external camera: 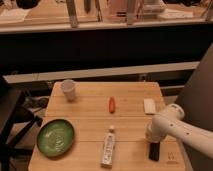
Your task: Place the eraser in the ceramic cup
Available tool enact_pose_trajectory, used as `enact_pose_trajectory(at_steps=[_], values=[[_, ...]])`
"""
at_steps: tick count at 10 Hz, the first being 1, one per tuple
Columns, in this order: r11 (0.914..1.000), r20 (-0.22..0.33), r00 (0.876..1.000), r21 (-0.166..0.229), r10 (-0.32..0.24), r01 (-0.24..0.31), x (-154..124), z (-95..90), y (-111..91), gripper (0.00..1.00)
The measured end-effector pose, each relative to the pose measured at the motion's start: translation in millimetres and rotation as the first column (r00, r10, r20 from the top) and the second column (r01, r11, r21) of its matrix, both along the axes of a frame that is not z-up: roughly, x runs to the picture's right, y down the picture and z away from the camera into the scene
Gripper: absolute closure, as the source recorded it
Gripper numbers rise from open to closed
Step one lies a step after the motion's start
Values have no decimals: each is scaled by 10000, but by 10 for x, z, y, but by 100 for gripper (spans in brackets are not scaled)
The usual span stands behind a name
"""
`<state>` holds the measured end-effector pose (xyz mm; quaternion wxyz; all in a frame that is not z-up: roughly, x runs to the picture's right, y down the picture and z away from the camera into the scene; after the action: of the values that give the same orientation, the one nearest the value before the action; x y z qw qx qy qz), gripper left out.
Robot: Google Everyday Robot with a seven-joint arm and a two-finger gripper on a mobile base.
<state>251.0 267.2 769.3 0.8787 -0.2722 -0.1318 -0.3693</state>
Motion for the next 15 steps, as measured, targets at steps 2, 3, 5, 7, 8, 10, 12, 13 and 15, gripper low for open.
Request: enact_pose_trajectory(at_steps=[2, 3, 5, 7, 8, 10, 12, 13, 15], values=[[9998, -587, 9983, 174, -22, 32, 93, -148, -7, 22], [9996, -785, 9969, 280, -16, 38, 138, -212, -13, 20], [9989, -1117, 9937, 463, -17, 69, 212, -318, -39, 20], [9991, -1322, 9912, 423, 49, 7, 296, -357, 4, 20], [9995, -1396, 9901, 305, 122, -80, 354, -360, 57, 20], [9997, -1286, 9914, -12, 230, -234, 404, -295, 201, 20], [9992, -1041, 9944, -320, 195, -229, 334, -171, 307, 20], [9989, -925, 9956, -420, 171, -211, 292, -125, 335, 20], [9976, -715, 9972, -653, 198, -244, 237, -45, 401, 20]])
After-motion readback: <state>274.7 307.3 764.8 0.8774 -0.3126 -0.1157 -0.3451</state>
